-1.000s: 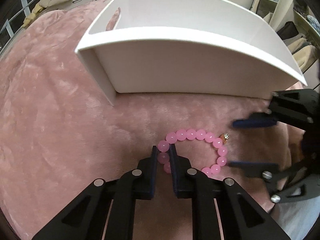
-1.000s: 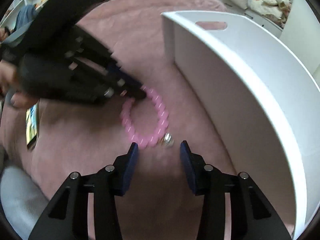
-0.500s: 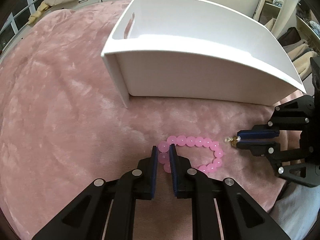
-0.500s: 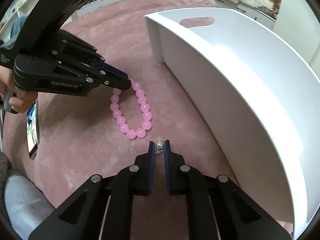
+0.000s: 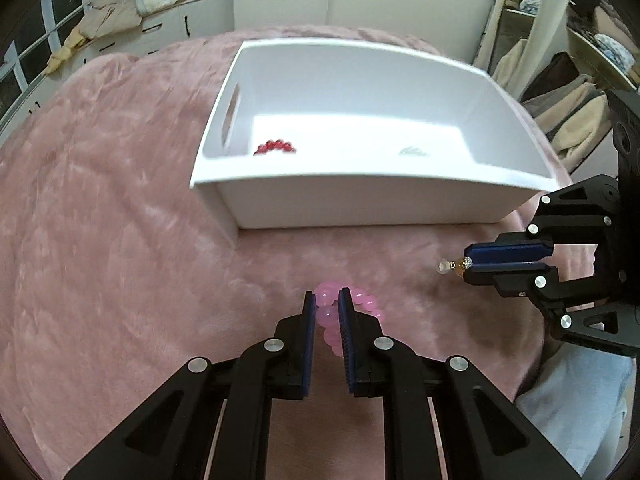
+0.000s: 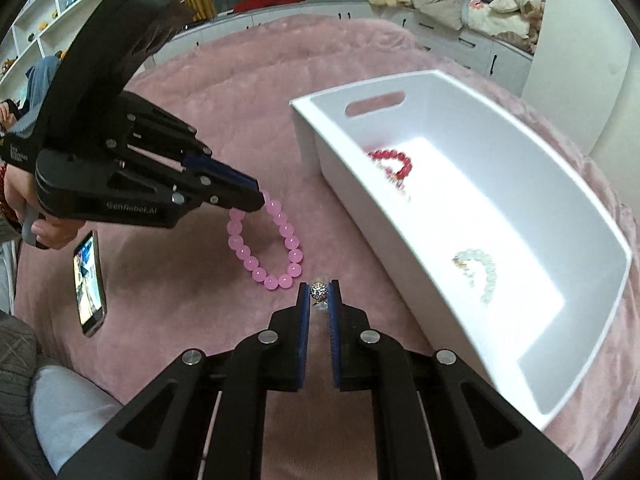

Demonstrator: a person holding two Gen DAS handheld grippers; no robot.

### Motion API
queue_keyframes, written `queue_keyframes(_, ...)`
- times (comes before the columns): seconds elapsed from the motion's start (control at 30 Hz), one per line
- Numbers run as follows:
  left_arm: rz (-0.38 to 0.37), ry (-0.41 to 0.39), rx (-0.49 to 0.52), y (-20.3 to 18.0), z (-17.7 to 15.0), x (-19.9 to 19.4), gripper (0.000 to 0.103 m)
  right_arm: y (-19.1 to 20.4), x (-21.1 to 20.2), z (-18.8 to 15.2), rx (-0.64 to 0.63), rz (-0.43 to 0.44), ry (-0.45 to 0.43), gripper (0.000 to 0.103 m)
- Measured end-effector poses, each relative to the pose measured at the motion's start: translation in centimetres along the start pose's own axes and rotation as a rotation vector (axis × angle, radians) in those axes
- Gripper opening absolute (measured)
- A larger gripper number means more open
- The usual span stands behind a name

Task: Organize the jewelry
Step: 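Carry the pink bracelet and small charm into the box and release both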

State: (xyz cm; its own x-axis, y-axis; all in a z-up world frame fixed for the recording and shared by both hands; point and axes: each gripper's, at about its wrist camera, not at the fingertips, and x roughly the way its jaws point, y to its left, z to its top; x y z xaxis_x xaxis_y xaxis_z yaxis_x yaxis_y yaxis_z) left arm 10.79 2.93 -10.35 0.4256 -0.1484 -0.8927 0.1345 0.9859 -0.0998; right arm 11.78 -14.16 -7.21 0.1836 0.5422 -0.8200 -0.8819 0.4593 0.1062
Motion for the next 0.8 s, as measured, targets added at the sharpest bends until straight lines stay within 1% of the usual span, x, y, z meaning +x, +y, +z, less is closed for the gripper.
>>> queue_keyframes(0.13,-0.024,-0.020,-0.003,-0.8,0.5,-1.2,0.017,-0.2,-1.8,0.5,0.011,-0.027,-0.034,0.010)
queue_keyframes(0.3,-0.035,-0.047,0.004,-1.7,1.5,-2.7,0.017,-0.8,-3.5,1.9,0.032,-0.032,-0.079,0.009)
queue_keyframes(0.43,-0.048,-0.072,0.003,-2.1,2.7,-3.9,0.017,-1.1,-4.4,2.4,0.034,-0.049,-0.094,0.010)
queue_keyframes(0.8,-0.057,-0.149,0.046,-3.5,5.4,-7.4,0.017,-1.7,-6.4,3.1,0.049,-0.077,-0.151,0.010)
